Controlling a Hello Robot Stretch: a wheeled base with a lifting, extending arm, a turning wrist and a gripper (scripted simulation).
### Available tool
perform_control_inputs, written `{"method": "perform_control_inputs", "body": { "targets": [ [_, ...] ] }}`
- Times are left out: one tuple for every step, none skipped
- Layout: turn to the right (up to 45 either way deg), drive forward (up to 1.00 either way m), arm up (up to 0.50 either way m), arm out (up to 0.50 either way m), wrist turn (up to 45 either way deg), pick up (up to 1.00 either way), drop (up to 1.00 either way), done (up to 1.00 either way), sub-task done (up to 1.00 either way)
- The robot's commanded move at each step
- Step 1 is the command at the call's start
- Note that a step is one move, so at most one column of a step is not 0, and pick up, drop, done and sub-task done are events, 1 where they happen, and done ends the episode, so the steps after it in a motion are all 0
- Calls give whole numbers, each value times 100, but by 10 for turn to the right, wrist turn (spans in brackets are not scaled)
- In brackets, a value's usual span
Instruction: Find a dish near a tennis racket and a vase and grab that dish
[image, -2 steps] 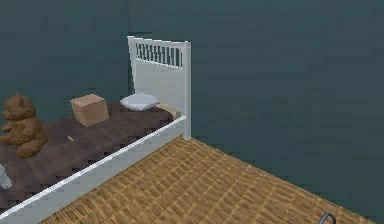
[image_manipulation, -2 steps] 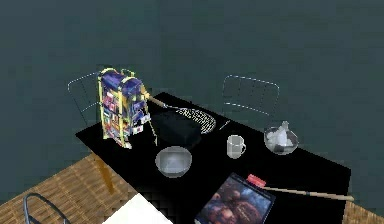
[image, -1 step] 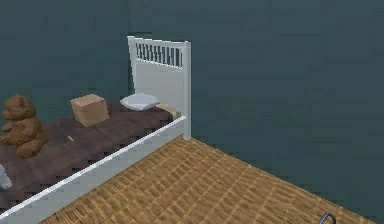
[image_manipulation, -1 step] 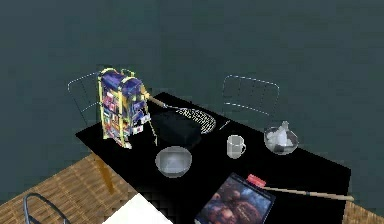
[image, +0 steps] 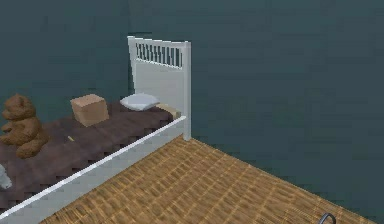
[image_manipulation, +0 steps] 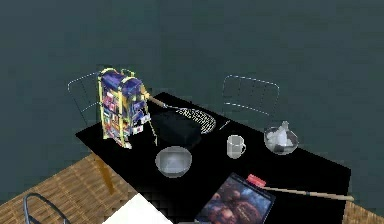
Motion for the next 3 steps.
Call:
{"method": "perform_control_inputs", "body": {
  "targets": [
    [0,0,0,36,0,0,0,0,0],
    [0,0,0,0,450,0,0,0,0],
    [0,0,0,0,450,0,0,0,0]
  ]
}}
